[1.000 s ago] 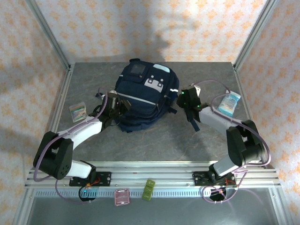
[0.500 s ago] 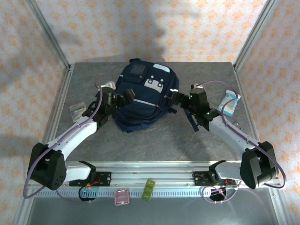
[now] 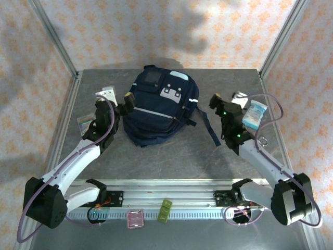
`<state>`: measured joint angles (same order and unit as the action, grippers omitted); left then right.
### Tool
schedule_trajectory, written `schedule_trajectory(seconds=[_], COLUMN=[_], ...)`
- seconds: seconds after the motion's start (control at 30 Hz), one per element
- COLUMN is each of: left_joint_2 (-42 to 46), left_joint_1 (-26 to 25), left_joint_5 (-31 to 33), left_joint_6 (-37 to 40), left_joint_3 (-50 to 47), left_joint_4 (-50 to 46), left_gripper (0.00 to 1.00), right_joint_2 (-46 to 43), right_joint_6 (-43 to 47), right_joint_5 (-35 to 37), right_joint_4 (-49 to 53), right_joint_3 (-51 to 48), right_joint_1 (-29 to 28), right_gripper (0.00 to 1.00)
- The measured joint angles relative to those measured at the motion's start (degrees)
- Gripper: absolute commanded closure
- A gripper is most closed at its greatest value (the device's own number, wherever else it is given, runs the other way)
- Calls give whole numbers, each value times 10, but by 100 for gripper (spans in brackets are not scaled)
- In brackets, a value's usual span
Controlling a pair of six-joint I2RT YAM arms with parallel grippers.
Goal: Pack the student bag
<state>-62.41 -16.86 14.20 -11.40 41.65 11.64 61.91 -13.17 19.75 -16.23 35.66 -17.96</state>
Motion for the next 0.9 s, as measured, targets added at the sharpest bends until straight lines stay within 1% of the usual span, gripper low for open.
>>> schedule_trajectory(seconds=[0.1,0.17,0.3,0.37,0.43,0.5,0.57,0.67,0.77,0.8,0.83,0.9], left_joint_2=[-1,0,-7,-38,-80,-118,-144,-170,-221,-245,-257,-263], left_joint_1=[35,57,85,97,106,107,107,107,110,110,111,115], left_joint_5=[32,43,57,58,60,59,55,41,32,29,27,19], left_joint_6=[24,31,44,45,47,56,69,90,105,111,113,115], left_joint_3=[-31,-68,-206,-246,-265,-281,-286,-287,-306,-319,-327,-331], left_joint_4=[9,37,170,219,275,346,399,468,583,623,637,635], left_gripper=[1,1,1,1,0,1,1,0,0,0,0,0], right_joint_2=[-20,-27,-17,12,55,97,122,169,232,249,253,254], right_joint_6=[11,21,39,43,50,63,79,104,125,131,134,140], right_joint_5=[42,65,84,89,89,80,61,24,-25,-40,-53,-78], right_joint_4=[-46,-76,-155,-194,-254,-324,-372,-457,-539,-554,-552,-552], right_joint_3=[-61,-96,-167,-191,-216,-248,-267,-269,-269,-269,-267,-260], right_joint_1=[38,54,85,96,100,100,101,106,115,117,118,124], right_gripper=[0,0,0,0,0,0,0,0,0,0,0,0])
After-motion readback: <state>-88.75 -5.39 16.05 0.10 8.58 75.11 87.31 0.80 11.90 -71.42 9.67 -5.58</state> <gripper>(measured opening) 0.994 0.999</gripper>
